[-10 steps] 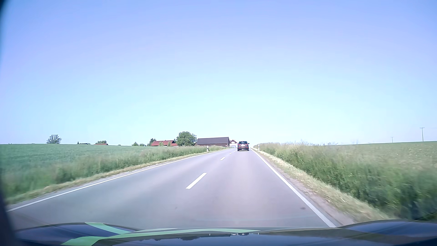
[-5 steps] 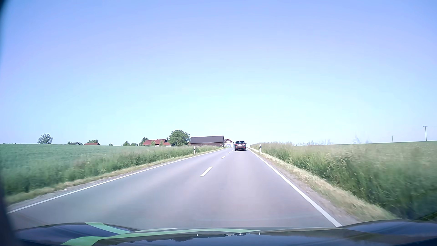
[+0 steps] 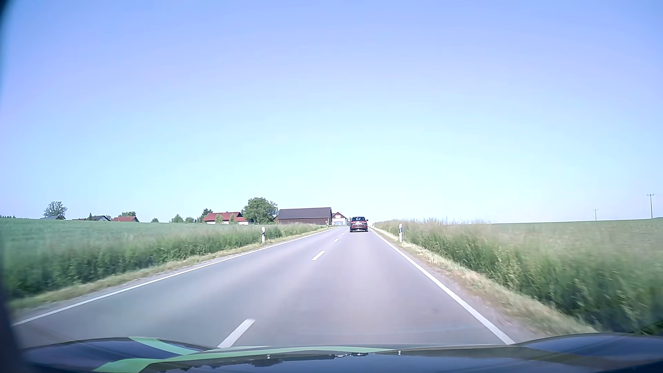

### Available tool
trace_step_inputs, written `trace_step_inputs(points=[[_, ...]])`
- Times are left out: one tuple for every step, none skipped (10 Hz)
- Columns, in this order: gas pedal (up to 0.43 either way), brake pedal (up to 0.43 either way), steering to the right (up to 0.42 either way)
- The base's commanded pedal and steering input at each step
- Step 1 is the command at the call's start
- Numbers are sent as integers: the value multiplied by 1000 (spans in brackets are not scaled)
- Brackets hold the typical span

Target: Follow the waypoints while adhering to traffic rules and regulations

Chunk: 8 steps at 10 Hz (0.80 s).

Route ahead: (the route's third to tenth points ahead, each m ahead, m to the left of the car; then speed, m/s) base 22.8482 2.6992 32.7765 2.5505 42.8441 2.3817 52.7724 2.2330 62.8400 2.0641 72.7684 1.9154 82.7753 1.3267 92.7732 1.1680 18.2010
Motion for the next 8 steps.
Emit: trace_step_inputs(points=[[189,0,8],[177,0,5],[98,0,1],[79,0,0],[59,0,0],[0,0,0],[0,0,0],[0,0,0]])
